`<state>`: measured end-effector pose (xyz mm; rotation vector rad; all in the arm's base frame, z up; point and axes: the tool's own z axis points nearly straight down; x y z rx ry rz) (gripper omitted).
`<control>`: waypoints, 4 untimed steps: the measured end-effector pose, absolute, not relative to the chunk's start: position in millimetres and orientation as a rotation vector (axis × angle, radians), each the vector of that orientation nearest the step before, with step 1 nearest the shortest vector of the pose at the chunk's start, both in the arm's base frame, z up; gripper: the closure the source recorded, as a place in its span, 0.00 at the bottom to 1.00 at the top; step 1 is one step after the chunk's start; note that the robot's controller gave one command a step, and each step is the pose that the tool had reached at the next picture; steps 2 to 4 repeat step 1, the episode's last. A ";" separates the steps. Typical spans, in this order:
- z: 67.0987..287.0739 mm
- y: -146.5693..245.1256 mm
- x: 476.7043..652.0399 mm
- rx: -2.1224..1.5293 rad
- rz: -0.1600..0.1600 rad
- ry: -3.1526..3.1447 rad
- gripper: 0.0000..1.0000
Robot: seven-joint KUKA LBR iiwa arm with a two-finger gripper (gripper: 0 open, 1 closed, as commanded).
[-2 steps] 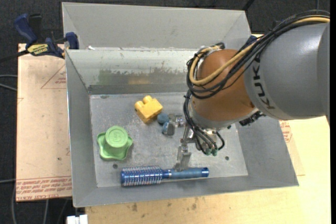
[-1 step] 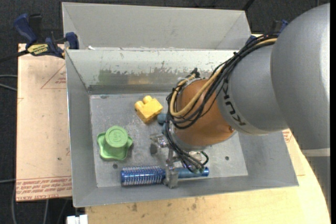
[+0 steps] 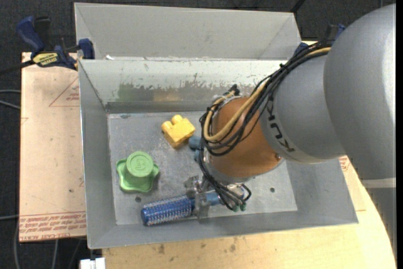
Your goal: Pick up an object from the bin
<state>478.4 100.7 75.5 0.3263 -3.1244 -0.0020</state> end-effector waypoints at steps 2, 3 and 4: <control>226.0 91.5 499.2 0.393 -0.001 -3.127 1.00; 226.0 91.5 499.2 0.393 -0.001 -3.127 1.00; 226.0 91.5 499.2 0.393 -0.001 -3.127 1.00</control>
Offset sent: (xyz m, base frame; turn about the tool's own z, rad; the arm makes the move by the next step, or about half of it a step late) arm 0.0185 -0.0095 0.1469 -0.0450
